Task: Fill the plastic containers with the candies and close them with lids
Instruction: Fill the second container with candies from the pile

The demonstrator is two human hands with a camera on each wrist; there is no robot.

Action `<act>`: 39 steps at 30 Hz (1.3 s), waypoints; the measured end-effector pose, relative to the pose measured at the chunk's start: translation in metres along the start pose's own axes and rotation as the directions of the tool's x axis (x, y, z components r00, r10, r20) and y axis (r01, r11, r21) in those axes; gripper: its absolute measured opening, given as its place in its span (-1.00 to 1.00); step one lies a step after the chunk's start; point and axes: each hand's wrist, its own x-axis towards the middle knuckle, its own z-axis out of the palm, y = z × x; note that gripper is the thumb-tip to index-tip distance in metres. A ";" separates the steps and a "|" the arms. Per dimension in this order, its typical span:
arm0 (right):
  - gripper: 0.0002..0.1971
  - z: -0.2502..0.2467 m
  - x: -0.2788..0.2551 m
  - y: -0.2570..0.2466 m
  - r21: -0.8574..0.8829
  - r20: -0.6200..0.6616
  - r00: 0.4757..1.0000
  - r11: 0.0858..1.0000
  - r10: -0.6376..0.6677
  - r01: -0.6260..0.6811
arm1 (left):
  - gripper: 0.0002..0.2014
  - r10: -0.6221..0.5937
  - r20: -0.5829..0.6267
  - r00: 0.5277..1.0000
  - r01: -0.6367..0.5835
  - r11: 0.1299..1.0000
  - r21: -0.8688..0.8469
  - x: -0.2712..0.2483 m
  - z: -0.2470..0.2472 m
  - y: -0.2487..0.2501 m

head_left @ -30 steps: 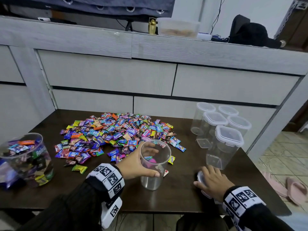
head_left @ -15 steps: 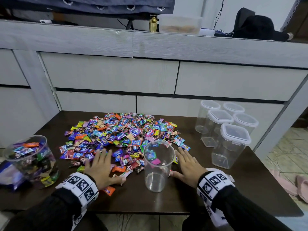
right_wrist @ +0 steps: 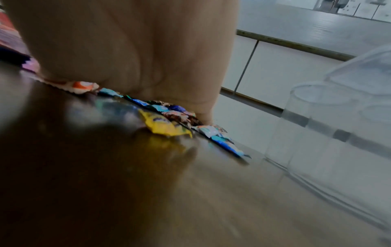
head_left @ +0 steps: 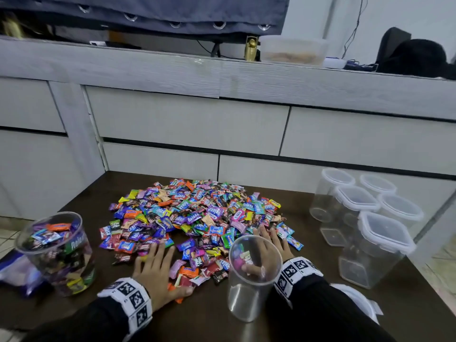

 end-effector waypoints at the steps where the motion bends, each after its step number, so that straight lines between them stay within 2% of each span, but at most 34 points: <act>1: 0.11 0.000 0.008 -0.002 0.002 -0.030 0.999 1.000 -0.015 0.015 | 0.24 0.055 -0.024 0.998 -0.055 0.998 -0.013 0.002 -0.001 -0.001; 3: 0.12 0.000 0.023 -0.006 0.042 -0.038 0.997 0.996 -0.073 0.075 | 0.17 0.143 -0.033 0.989 -0.143 0.990 0.010 0.009 -0.005 0.002; 6: 0.18 -0.001 0.039 -0.008 0.088 -0.022 0.985 0.981 -0.169 0.170 | 0.15 0.208 -0.017 0.978 -0.207 0.976 0.071 0.021 -0.009 0.010; 10: 0.16 -0.007 0.048 -0.014 0.002 -0.035 0.960 0.961 -0.277 0.277 | 0.13 0.259 -0.072 0.963 -0.251 0.962 0.105 0.040 -0.016 0.027; 13: 0.10 -0.012 0.050 -0.021 -0.110 -0.053 0.937 0.935 -0.345 0.338 | 0.14 0.269 -0.154 0.951 -0.244 0.956 0.163 0.056 -0.018 0.043; 19: -0.02 -0.027 0.049 -0.028 -0.085 -0.045 0.908 0.907 -0.417 0.412 | 0.05 0.363 -0.233 0.902 -0.281 0.905 0.321 0.078 -0.029 0.052; 22: -0.19 -0.032 0.047 -0.025 -0.120 -0.097 0.892 0.895 -0.442 0.430 | -0.05 0.408 -0.283 0.868 -0.302 0.886 0.351 0.080 -0.035 0.051; 25: -0.28 -0.031 0.044 -0.018 -0.147 -0.165 0.880 0.893 -0.445 0.424 | 0.04 0.408 -0.331 0.851 -0.285 0.888 0.362 0.074 -0.038 0.046; 28: -0.24 -0.027 0.042 -0.017 -0.108 -0.185 0.872 0.891 -0.453 0.440 | 0.20 0.394 -0.278 0.876 -0.314 0.904 0.290 0.071 -0.036 0.046; 31: -0.18 -0.021 0.040 -0.024 -0.003 -0.154 0.861 0.871 -0.485 0.491 | 0.04 0.401 -0.201 0.894 -0.356 0.906 0.230 0.073 -0.032 0.050; 34: -0.12 -0.017 0.043 -0.028 0.007 -0.092 0.866 0.869 -0.492 0.494 | -0.13 0.394 -0.221 0.892 -0.322 0.898 0.299 0.074 -0.029 0.052; 37: -0.26 -0.016 0.046 -0.030 -0.076 -0.113 0.869 0.876 -0.482 0.477 | -0.25 0.412 -0.304 0.859 -0.298 0.885 0.358 0.074 -0.030 0.051; 39: -0.35 -0.015 0.046 -0.031 -0.086 -0.127 0.872 0.881 -0.473 0.466 | -0.29 0.431 -0.301 0.851 -0.320 0.879 0.354 0.075 -0.032 0.051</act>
